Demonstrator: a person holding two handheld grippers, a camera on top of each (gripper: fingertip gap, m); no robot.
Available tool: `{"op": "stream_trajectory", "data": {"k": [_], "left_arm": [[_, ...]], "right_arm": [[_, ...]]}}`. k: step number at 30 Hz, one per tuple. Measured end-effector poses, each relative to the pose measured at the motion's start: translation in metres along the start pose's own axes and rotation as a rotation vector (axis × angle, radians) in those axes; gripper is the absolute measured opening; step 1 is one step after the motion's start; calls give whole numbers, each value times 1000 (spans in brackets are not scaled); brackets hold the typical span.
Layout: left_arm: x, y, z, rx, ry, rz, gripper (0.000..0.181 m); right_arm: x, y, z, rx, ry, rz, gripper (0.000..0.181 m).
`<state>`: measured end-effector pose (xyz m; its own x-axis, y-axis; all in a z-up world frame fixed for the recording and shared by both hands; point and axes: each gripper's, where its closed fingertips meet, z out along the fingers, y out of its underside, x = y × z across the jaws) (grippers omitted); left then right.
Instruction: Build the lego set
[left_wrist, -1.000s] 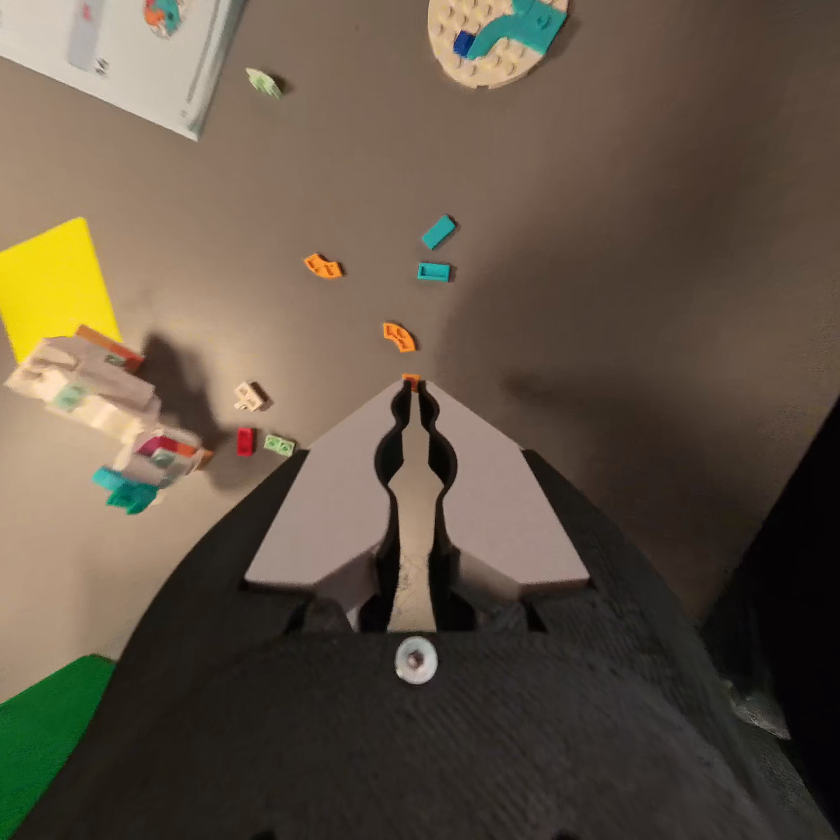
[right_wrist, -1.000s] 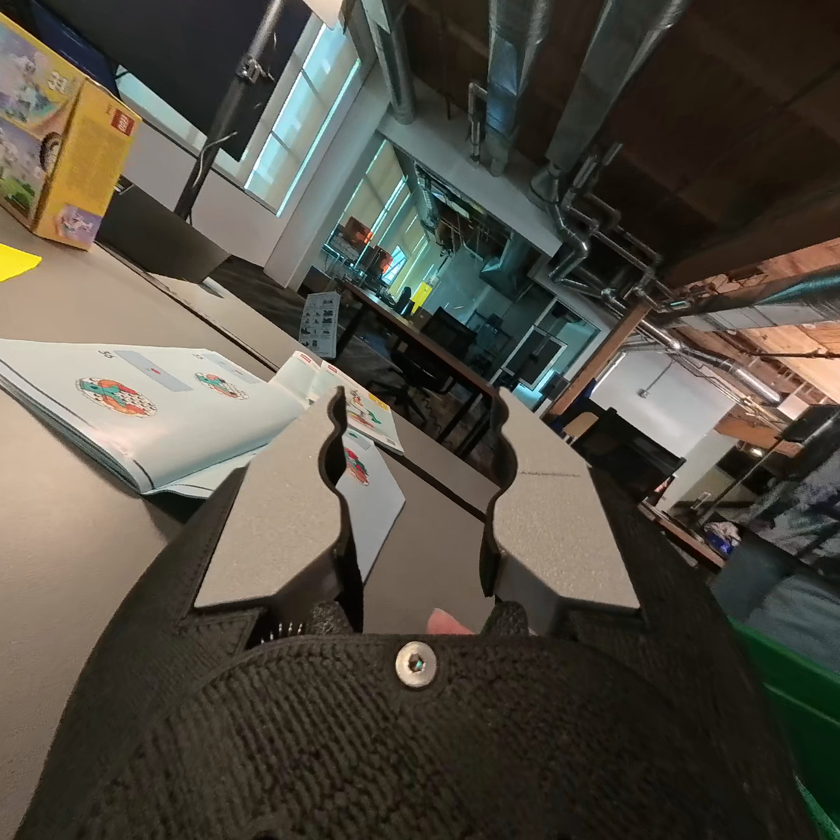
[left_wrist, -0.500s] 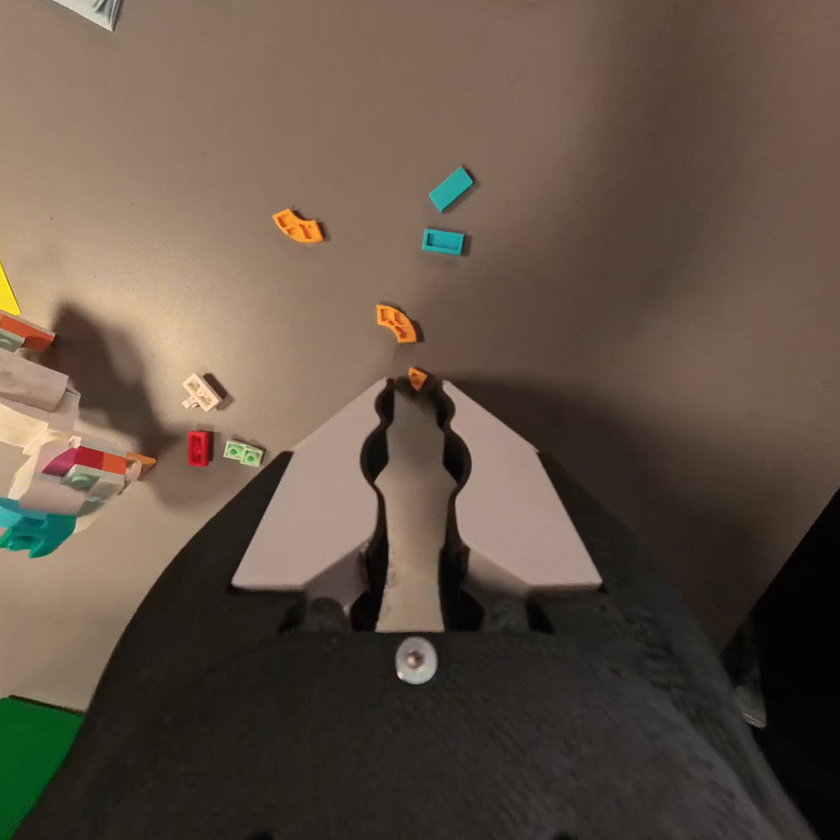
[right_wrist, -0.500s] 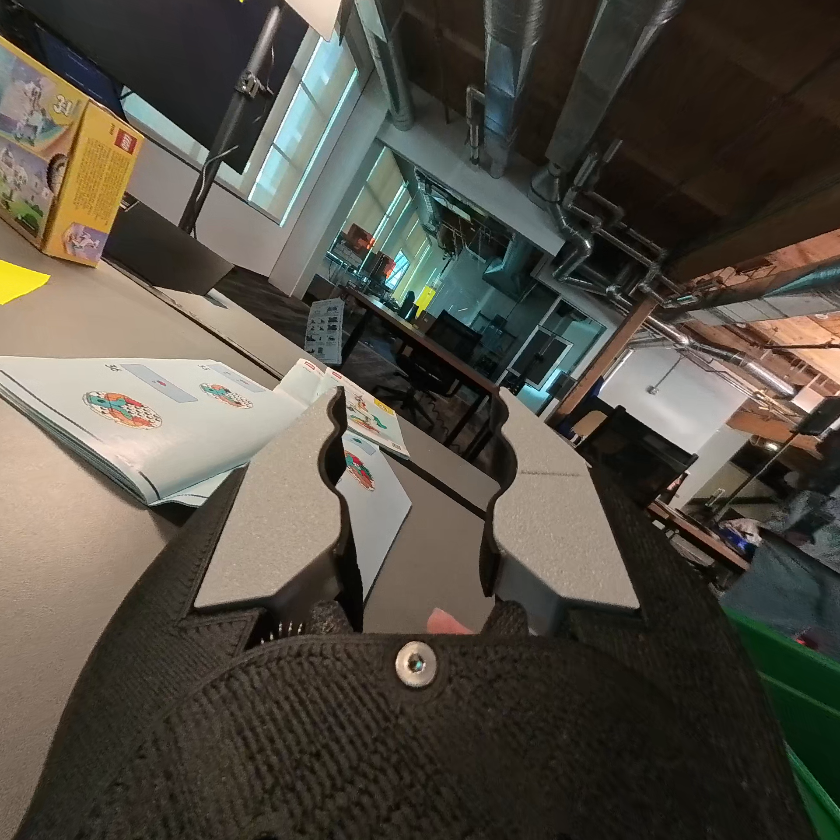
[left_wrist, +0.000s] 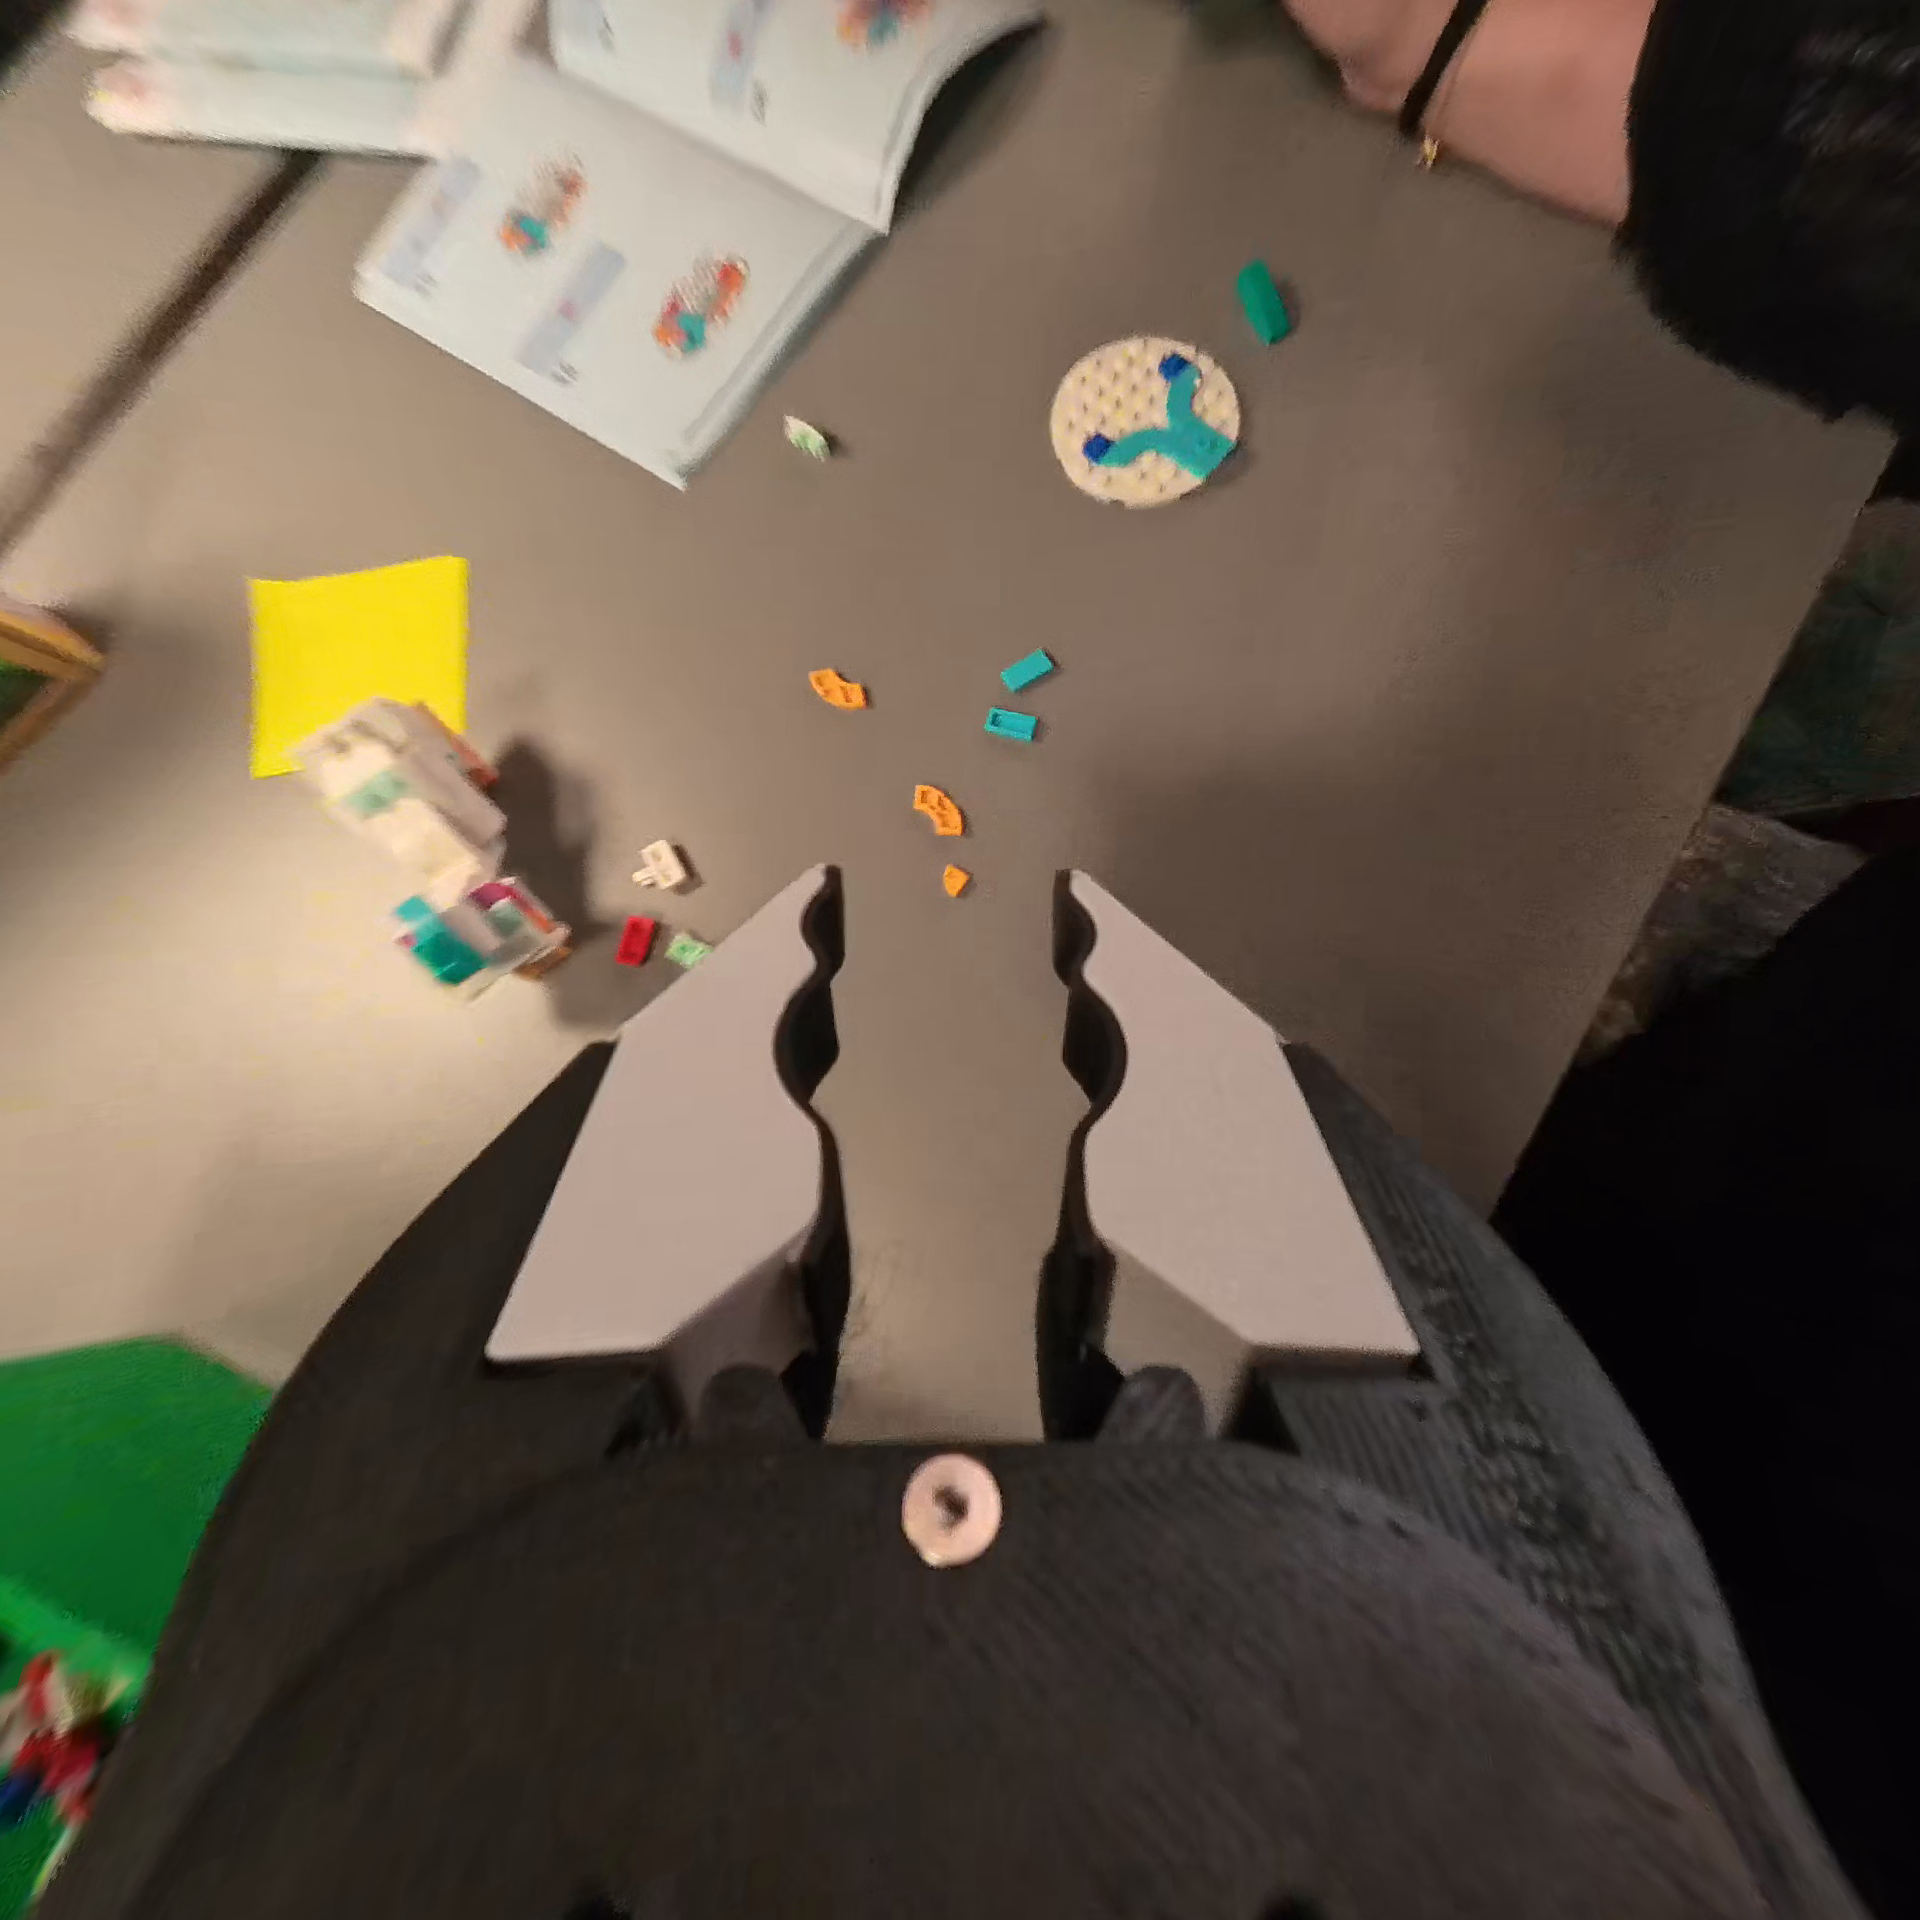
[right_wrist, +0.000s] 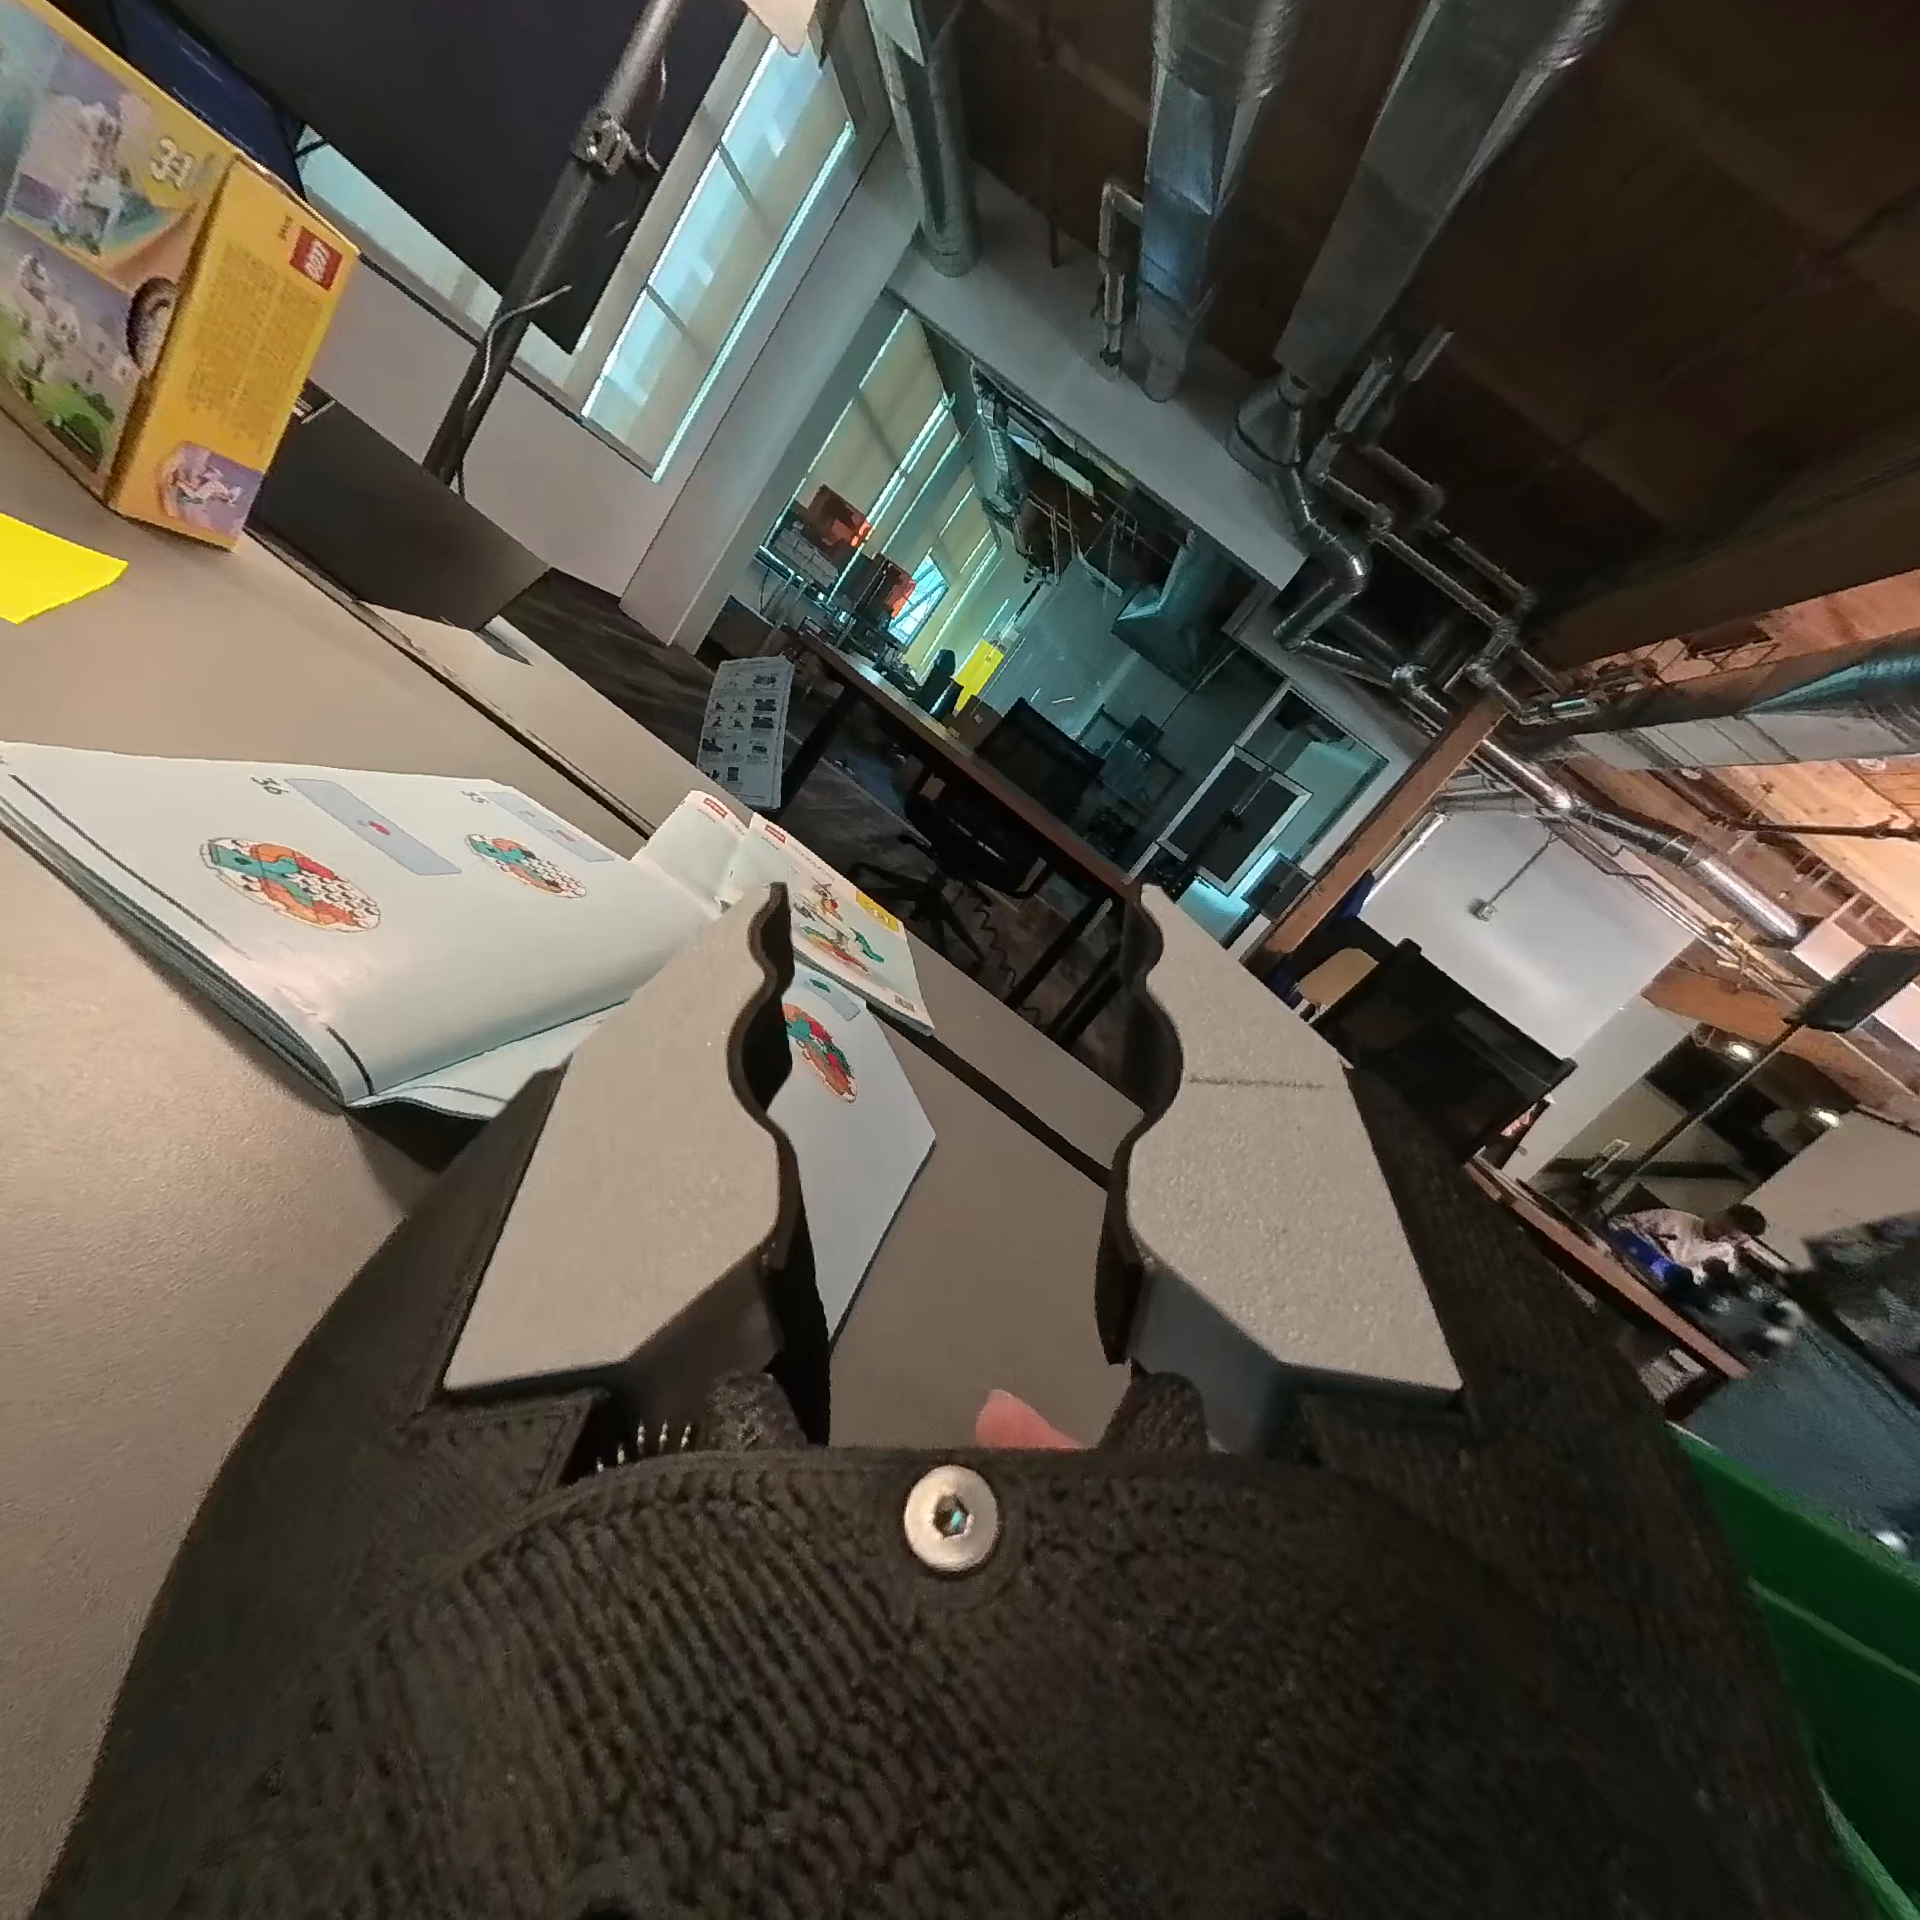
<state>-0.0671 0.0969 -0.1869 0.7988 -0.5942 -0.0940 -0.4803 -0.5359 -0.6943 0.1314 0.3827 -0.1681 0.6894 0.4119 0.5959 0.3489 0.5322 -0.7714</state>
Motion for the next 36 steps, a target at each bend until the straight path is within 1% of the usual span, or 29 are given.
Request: {"op": "stream_trajectory", "data": {"k": [2,3,5,7,9,10,12,14,16,20,22,25,28,30,32,36], "left_arm": [[-8,1,-31,36,-70,-23,37],[-15,5,-47,47,-121,-44,33],[-37,21,-83,43,-248,-94,31],[-62,47,-118,23,-378,-176,32],[-86,81,-148,-21,-472,-282,36],[-95,99,-159,-50,-499,-340,45],[-109,134,-173,-112,-516,-453,45],[-122,164,-179,-178,-520,-496,45],[-130,189,-178,-271,-492,-486,42],[-138,230,-169,-558,-368,-345,35],[-137,244,-167,-675,-287,-281,33],[-125,262,-163,-811,-133,-245,29],[-109,283,-161,-957,-3,-230,13],[-104,297,-163,-1060,36,-202,0],[-105,308,-166,-1147,41,-168,0],[-99,319,-170,-1224,91,-196,0]], "right_arm": [[-1,2,0,-7,-3,1,62],[-1,3,0,-10,-3,2,62],[0,5,0,-18,0,5,63],[1,7,0,-27,4,10,62],[3,10,0,-40,13,12,62],[4,11,0,-48,19,11,62],[5,14,1,-66,29,-2,62],[5,17,1,-89,37,-27,62],[4,20,2,-112,38,-47,62],[4,29,4,-165,46,-73,62],[4,32,4,-187,53,-93,62],[6,36,4,-219,65,-126,62],[6,40,4,-245,72,-152,62],[6,41,4,-256,73,-166,62],[5,43,4,-265,71,-179,62],[2,44,5,-274,61,-205,62]]}}
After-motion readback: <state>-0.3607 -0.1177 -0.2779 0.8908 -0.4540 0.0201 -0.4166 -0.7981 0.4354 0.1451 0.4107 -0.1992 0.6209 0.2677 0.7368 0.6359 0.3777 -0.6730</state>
